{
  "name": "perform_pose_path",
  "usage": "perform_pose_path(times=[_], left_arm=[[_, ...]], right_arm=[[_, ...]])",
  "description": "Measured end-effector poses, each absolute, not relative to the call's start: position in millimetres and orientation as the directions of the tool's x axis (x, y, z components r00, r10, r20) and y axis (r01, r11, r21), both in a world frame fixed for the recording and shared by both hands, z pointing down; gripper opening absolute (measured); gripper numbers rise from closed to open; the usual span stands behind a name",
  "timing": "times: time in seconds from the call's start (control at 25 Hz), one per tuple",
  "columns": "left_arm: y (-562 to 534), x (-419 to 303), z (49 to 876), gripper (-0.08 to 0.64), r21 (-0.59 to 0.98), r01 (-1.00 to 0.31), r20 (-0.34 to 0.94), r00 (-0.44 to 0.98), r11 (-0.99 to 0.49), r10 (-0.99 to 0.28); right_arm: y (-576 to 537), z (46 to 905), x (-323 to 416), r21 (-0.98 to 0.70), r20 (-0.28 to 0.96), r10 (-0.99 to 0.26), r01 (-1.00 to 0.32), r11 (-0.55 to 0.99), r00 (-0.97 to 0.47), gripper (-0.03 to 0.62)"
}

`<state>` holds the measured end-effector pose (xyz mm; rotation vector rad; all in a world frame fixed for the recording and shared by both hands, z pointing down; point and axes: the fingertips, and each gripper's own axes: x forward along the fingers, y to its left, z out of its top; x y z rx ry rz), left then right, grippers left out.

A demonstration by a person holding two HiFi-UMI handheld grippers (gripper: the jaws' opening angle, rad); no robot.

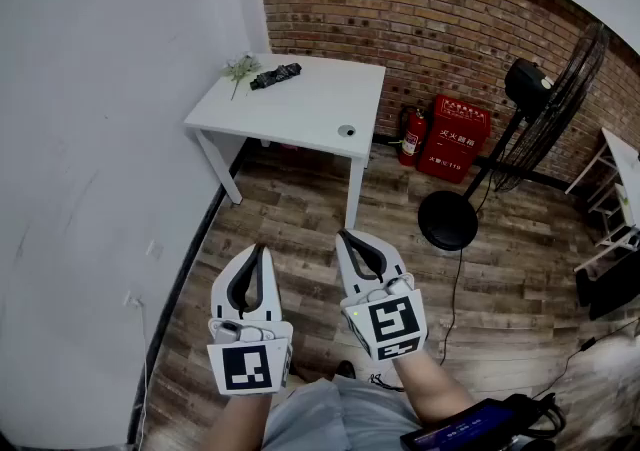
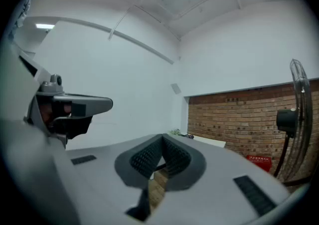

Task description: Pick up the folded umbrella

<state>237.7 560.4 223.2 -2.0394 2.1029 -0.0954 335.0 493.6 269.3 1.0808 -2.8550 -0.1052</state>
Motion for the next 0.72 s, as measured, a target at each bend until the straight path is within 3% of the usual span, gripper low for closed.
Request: perform_pose_path(times=[0.16,0.56,0.6,0.64,0.72], left_arm=[[556.6,248.1,226.0,0.006,-0.141,-0.989,-0.084,-0.021,0.033,-0.996],[553.9,256.1,230.3,0.006,-0.184,-0.981,-0.095,-0.039,0.056,-0.995],[553.5,256.1,232.1,0.006,-0.184,-0.981,-0.091,-0.04,0.056,-0.995],[553.0,256.1,234.0,0.006,-0.185,-0.981,-0.087,-0.041,0.057,-0.995],[550.6,255.9,236.8,0.006,-0.187,-0.981,-0.083,-0.043,0.058,-0.996]], right_arm=[[492.2,273.2,340.3,0.086,0.076,-0.661,-0.655,0.751,-0.747,0.005],[487.2,275.2,355.8,0.065,0.041,-0.646,-0.643,0.763,-0.762,0.021],[487.7,274.9,353.6,0.058,0.038,-0.627,-0.625,0.779,-0.778,0.19],[487.5,274.4,351.7,0.053,0.033,-0.612,-0.61,0.791,-0.79,0.269],[483.6,273.1,351.9,0.053,0.022,-0.608,-0.606,0.794,-0.794,0.275]])
